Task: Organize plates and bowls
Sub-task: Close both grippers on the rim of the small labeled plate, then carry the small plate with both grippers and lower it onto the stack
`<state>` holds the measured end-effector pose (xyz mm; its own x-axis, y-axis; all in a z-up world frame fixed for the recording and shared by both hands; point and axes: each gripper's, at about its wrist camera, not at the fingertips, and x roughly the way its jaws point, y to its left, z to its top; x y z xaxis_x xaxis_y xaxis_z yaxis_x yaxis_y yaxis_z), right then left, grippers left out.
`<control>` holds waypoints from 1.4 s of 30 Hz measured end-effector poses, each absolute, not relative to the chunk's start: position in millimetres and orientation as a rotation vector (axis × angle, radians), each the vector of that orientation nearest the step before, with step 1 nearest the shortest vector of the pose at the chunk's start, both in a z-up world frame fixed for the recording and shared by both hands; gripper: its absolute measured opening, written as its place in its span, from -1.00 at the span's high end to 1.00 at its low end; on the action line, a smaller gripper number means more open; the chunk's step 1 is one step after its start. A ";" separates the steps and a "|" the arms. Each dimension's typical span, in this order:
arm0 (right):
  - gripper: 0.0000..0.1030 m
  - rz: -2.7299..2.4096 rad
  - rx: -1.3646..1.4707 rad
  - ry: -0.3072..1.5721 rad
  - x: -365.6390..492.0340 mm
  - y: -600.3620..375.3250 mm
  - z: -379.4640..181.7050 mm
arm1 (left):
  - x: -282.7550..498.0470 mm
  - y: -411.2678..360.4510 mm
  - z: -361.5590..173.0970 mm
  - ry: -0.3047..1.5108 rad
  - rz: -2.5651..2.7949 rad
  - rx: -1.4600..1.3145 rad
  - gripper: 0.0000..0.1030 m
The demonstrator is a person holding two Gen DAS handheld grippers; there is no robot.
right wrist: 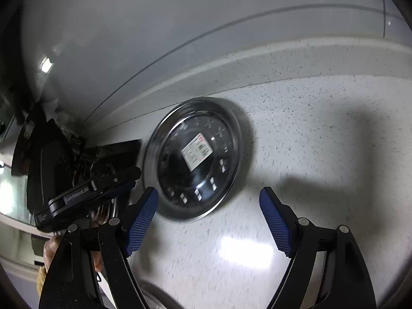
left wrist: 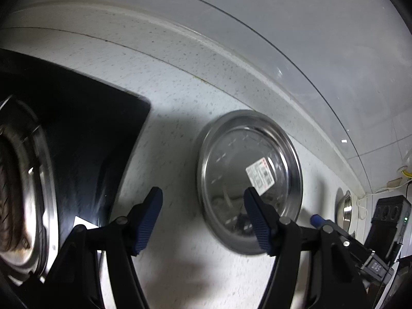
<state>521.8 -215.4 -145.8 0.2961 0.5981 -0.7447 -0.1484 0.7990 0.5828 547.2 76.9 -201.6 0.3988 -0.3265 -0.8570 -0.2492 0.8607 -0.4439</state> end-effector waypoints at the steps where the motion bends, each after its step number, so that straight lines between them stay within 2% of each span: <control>1: -0.40 0.520 0.448 1.173 525.0 -213.6 -148.7 | 550.1 76.3 -203.1 1.176 -0.057 -0.565 -0.21; 4: -0.12 0.526 0.449 1.182 529.9 -208.8 -155.5 | 558.1 76.3 -209.8 1.175 -0.072 -0.574 -0.19; 5: -0.08 0.523 0.444 1.184 530.2 -207.7 -156.5 | 557.8 76.2 -210.5 1.172 -0.079 -0.580 -0.11; 7: 0.18 0.518 0.426 1.189 532.1 -204.3 -158.9 | 561.5 76.0 -212.6 1.162 -0.099 -0.589 0.06; 9: 0.34 0.509 0.404 1.196 533.1 -202.4 -161.9 | 565.4 75.7 -216.0 1.164 -0.114 -0.600 0.36; 11: 0.50 0.489 0.382 1.198 533.7 -200.3 -166.7 | 567.2 77.2 -216.9 1.160 -0.102 -0.591 0.49; 12: 0.62 0.477 0.375 1.192 533.5 -199.2 -167.0 | 568.3 78.0 -217.9 1.159 -0.093 -0.591 0.63; 15: 0.78 0.463 0.373 1.186 533.9 -201.5 -167.7 | 566.3 85.7 -223.1 1.164 -0.083 -0.624 0.89; 20: 0.78 0.443 0.357 1.161 526.7 -199.3 -158.9 | 560.1 81.0 -216.9 1.157 -0.082 -0.610 0.89; 26: 0.78 0.462 0.380 1.118 506.3 -198.7 -122.4 | 534.9 81.2 -175.1 1.099 -0.125 -0.622 0.89; 36: 0.78 0.529 0.366 1.035 410.2 -199.2 -46.1 | 435.5 93.3 -100.3 1.033 -0.172 -0.641 0.88; 42: 0.78 0.556 0.379 1.032 345.6 -208.8 -22.6 | 370.0 99.6 -66.6 1.014 -0.217 -0.639 0.88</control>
